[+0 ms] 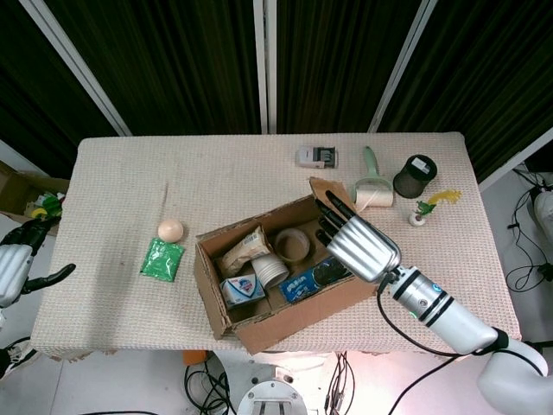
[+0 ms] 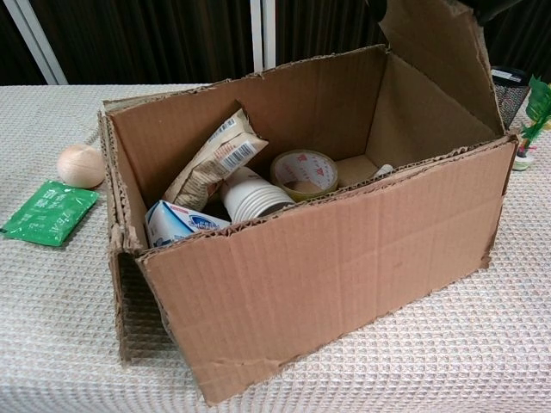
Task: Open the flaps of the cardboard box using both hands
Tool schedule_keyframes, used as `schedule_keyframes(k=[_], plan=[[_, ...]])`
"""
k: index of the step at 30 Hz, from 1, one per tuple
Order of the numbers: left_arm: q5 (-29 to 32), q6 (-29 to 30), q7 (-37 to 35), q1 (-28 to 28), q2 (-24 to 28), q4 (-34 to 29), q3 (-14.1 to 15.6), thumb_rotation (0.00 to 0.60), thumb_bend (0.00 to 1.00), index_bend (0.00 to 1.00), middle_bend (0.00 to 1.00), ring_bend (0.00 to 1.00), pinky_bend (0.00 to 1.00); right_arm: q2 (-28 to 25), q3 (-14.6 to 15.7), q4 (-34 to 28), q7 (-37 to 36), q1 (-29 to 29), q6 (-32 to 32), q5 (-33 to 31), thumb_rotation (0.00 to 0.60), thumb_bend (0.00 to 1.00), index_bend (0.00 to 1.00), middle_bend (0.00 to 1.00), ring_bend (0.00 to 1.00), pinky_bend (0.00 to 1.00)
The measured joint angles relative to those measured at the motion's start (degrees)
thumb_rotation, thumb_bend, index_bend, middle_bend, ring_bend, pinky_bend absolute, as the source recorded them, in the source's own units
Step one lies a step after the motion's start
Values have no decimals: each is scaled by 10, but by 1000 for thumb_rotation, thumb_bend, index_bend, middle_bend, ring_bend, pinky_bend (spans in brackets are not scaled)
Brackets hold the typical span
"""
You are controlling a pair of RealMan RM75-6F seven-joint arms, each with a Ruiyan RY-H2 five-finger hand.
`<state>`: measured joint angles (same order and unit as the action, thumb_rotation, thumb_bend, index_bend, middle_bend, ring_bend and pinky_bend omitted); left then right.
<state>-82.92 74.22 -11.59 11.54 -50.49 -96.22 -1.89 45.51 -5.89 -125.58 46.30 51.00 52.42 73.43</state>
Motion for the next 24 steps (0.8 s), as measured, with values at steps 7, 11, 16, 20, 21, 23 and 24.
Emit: schedule_keyframes(k=[7,11,16,20,21,23,24], plan=[[4,-5,17,4,-4,-11,-4,0,64,97,146,71,152,-38,-2,4,-88,-32,16,55,546,1000,326,282,0,0],[7,-8,30,6,-4,-19,-4,0,63,97,146,71,152,-57,-3,14,-154,-50,23,91,544,1000,297,295,0,0],[12,-12,42,9,-2,-31,-6,0,63,97,146,71,152,-76,-4,31,-224,-71,32,130,543,985,183,311,0,0],[15,-15,53,11,1,-41,-7,0,63,97,146,71,152,-91,-6,40,-275,-86,35,142,544,941,103,318,0,0],[15,-16,56,11,1,-43,-7,0,64,97,146,71,152,-94,-6,42,-285,-89,36,143,544,936,85,318,0,0],[17,-18,61,13,3,-48,-8,0,64,97,146,71,152,-100,-8,46,-308,-95,38,148,544,931,59,317,0,0],[18,-19,62,14,3,-50,-8,0,63,97,146,72,152,-102,-8,48,-318,-98,39,149,544,929,49,316,0,0]])
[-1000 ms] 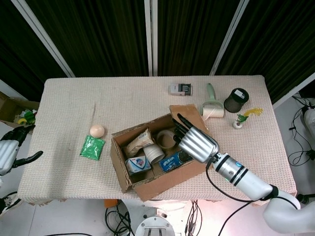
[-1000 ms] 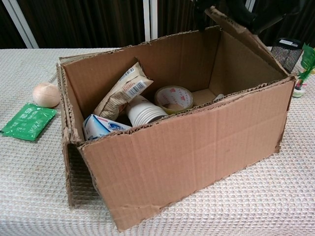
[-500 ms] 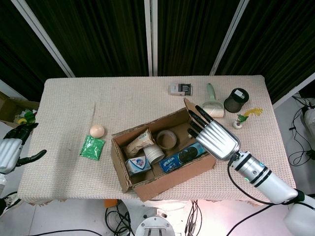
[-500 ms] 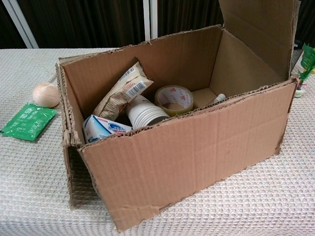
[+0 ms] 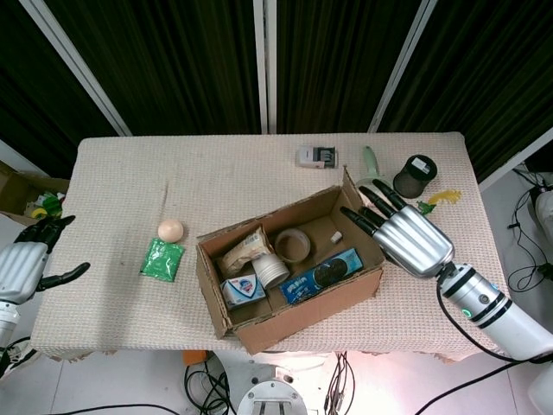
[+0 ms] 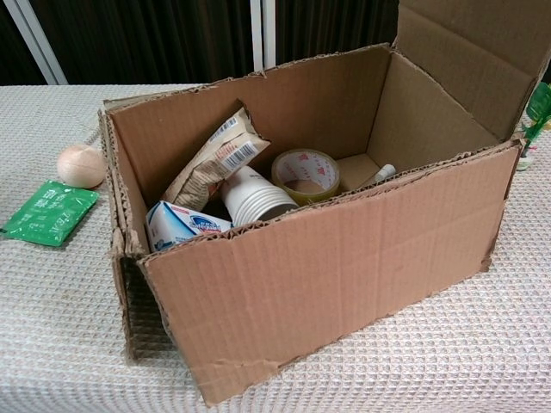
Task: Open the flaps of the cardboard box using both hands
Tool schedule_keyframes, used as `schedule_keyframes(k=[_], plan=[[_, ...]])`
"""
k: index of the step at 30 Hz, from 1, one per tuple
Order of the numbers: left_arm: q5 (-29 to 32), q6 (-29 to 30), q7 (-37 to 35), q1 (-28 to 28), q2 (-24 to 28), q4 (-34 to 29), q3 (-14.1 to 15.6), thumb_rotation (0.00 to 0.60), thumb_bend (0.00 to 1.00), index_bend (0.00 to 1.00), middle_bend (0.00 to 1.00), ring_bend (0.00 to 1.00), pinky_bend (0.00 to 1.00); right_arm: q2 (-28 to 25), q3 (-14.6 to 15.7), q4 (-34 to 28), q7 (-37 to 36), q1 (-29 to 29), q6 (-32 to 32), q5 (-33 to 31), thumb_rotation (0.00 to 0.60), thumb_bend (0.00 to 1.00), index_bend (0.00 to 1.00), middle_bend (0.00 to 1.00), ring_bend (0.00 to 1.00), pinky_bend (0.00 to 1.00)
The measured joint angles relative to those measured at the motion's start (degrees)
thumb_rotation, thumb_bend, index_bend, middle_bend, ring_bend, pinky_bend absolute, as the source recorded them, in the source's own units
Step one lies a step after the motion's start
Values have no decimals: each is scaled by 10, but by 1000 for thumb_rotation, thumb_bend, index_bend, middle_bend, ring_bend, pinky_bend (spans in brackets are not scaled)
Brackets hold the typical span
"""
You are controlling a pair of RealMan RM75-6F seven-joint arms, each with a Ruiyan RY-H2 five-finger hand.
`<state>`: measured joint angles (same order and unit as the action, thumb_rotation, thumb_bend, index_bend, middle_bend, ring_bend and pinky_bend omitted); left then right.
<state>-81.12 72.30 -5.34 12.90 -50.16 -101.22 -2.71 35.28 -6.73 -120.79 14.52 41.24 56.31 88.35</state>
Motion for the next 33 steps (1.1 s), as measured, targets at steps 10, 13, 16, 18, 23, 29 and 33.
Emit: schedule_keyframes(k=[10,13,16,18,23,29,33], plan=[[5,-10,10,7,-2,-11,-1,0,63,97,146,71,152,-30,-5,32,-99,-29,-5,-1,543,922,2,325,0,0],[5,-9,11,7,-5,-10,-1,0,64,97,146,71,152,-38,-4,42,-107,-39,-10,-13,544,921,1,327,0,0],[3,-6,12,6,-5,-9,-1,0,63,97,146,72,152,-46,-3,52,-113,-50,-14,-30,544,923,0,334,0,0],[2,-3,12,5,-6,-8,-1,0,63,97,146,72,152,-48,-1,61,-123,-59,-15,-37,543,923,0,338,0,0],[-3,10,12,0,-6,-7,-2,0,63,97,147,71,153,-44,2,84,-152,-82,8,-25,544,911,0,272,0,0],[-15,46,22,-10,-15,2,-5,0,52,97,140,71,152,-26,10,106,-160,-128,105,30,531,837,0,38,0,0],[-41,90,34,-23,-30,20,-4,0,14,97,132,71,152,11,23,131,-127,-188,208,58,529,549,0,0,0,0]])
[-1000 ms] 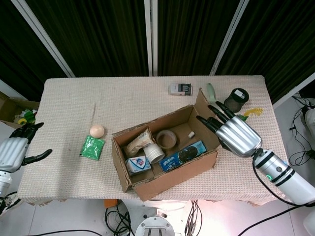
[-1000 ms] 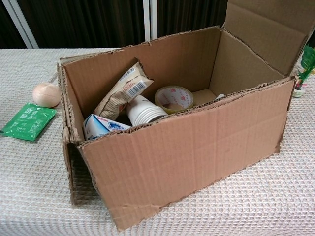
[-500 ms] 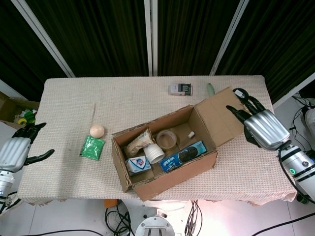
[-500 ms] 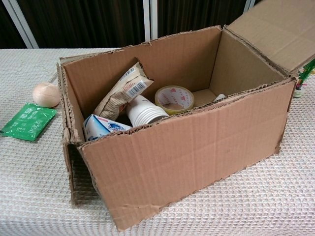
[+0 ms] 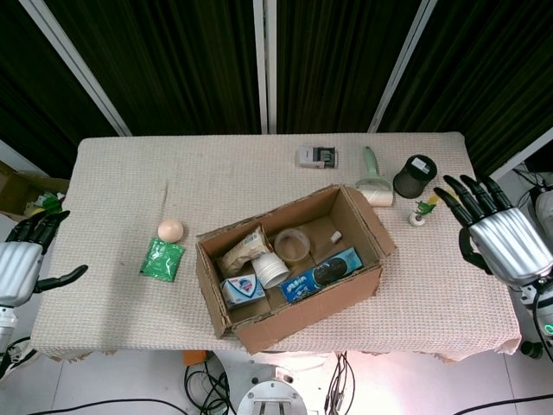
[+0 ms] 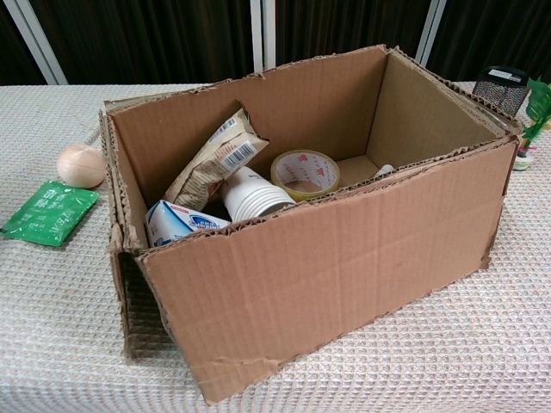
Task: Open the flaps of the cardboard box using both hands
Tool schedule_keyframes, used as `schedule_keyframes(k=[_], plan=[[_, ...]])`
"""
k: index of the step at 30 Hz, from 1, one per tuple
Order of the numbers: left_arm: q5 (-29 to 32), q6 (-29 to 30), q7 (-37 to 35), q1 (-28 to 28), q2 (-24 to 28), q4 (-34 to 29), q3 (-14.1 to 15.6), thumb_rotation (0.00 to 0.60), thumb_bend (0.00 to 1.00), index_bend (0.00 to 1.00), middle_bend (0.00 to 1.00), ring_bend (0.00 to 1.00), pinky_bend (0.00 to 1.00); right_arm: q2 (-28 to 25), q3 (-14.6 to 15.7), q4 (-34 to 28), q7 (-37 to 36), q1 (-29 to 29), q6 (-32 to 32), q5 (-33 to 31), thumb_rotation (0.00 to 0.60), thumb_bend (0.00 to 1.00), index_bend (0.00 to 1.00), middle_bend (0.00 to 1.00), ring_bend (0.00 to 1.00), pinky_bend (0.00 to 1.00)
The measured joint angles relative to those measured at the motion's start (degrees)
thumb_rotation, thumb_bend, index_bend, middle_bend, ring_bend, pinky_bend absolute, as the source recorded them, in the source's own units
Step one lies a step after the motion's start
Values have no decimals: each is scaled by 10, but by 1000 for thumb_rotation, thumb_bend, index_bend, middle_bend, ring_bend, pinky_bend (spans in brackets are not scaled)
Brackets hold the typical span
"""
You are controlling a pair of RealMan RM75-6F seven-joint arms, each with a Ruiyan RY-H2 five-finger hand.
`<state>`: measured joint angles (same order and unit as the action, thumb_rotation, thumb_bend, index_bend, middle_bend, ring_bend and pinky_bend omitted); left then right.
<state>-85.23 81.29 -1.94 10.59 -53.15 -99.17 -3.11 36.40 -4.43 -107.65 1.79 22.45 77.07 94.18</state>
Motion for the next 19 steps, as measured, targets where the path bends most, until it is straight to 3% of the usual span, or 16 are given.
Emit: schedule_keyframes(k=[2,8,14,19], plan=[[-20,27,4,-8,-11,16,1,0,6,96,129,71,152,38,10,24,22,-42,61,9,528,487,0,0,0,0],[-81,91,12,-36,-36,65,17,0,1,85,126,71,152,183,39,149,36,-157,187,5,521,443,0,0,0,0],[-101,105,26,-56,-49,90,37,0,0,62,126,71,152,293,50,300,-42,-240,233,-41,524,391,0,0,0,0],[-103,106,15,-61,-58,108,41,0,0,62,126,71,152,351,51,388,-117,-274,239,-69,521,389,0,0,0,0]])
